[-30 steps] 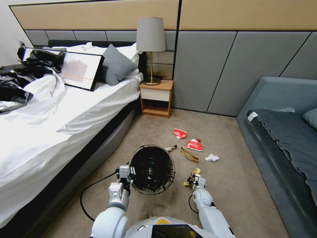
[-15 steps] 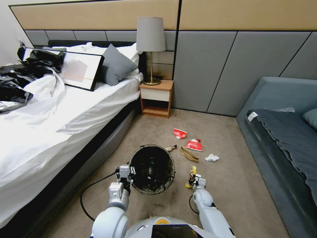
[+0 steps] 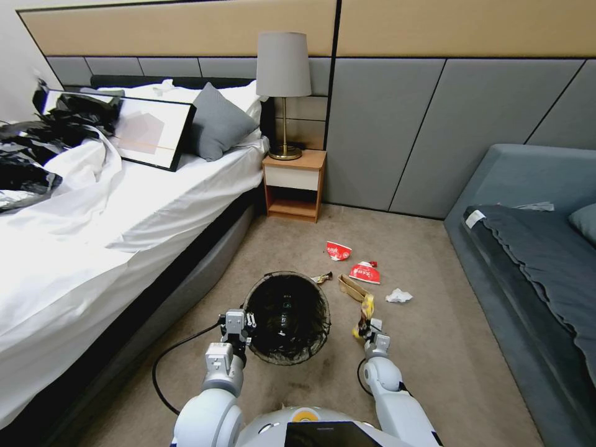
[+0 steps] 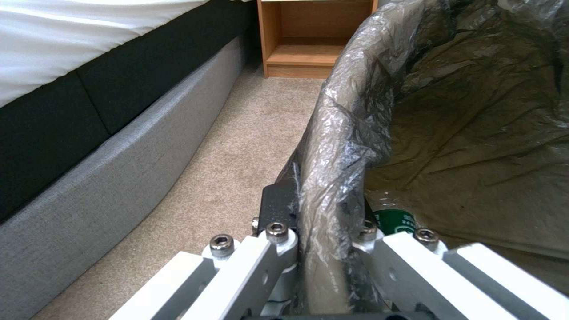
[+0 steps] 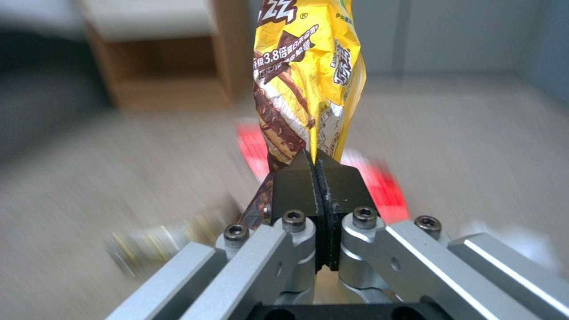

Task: Pick up the trash bin, then pick up the garbage from the floor and place it into the trash bin.

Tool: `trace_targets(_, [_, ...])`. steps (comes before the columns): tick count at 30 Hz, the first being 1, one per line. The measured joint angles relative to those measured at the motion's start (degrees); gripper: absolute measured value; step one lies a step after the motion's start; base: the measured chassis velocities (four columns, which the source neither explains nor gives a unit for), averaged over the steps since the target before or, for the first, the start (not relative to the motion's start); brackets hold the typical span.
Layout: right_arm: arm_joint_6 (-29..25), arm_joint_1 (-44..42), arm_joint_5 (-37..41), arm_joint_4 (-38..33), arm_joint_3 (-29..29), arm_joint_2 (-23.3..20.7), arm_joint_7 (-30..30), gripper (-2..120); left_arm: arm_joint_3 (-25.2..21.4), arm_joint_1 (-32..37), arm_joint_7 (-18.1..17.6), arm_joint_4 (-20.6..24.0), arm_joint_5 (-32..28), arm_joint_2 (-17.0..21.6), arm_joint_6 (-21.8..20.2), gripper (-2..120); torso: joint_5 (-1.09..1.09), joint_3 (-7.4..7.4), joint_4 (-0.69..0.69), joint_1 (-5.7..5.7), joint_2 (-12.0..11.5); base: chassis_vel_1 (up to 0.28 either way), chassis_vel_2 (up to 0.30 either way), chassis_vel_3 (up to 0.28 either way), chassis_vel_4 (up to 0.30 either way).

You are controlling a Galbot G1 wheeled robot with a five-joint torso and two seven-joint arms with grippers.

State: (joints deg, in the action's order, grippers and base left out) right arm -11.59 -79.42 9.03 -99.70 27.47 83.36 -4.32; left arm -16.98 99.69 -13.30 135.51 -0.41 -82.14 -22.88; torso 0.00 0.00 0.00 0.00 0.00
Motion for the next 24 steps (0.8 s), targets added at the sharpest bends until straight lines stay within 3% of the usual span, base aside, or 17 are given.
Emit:
trace_targets(2, [-1.4, -0.7, -0.3, -2.2, -0.3, -0.1, 1.6, 0, 0.0, 0.0, 0.0, -0.1, 0.0, 0.0, 0.0, 2, 0.00, 0.00, 0.00, 0.00, 0.0, 0.000, 0.000, 0.000, 0.000])
trace_targets(9, [-11.0, -7.2, -2.5, -18.4, -3.5, -1.1, 16.7, 0, 0.3, -0.2, 0.1, -0.6, -0.1, 0.0, 0.0, 2, -0.01, 0.00, 0.00, 0.00, 0.0, 0.000, 0.000, 0.000, 0.000])
trace_targets(14, [-13.0, -12.4, -3.3, -25.1, -7.0, -3.2, 20.7, 0, 0.3, -0.1, 0.1, -0.9, -0.2, 0.1, 0.0, 2, -0.01, 0.00, 0.00, 0.00, 0.0, 0.000, 0.000, 0.000, 0.000])
trace_targets(20, [-12.9, -17.7, -3.0, -26.6, -13.4, -6.3, 21.0, 0, 0.6, -0.2, 0.1, -1.1, -0.3, 0.1, -0.1, 2, 0.00, 0.00, 0.00, 0.00, 0.0, 0.000, 0.000, 0.000, 0.000])
trace_targets(24, [-13.6, -18.5, -4.3, -23.3, -15.7, -7.0, 21.0, 0, 0.6, -0.3, 0.1, -1.1, -0.3, 0.0, -0.2, 2, 0.01, 0.00, 0.01, 0.00, 0.0, 0.000, 0.000, 0.000, 0.000])
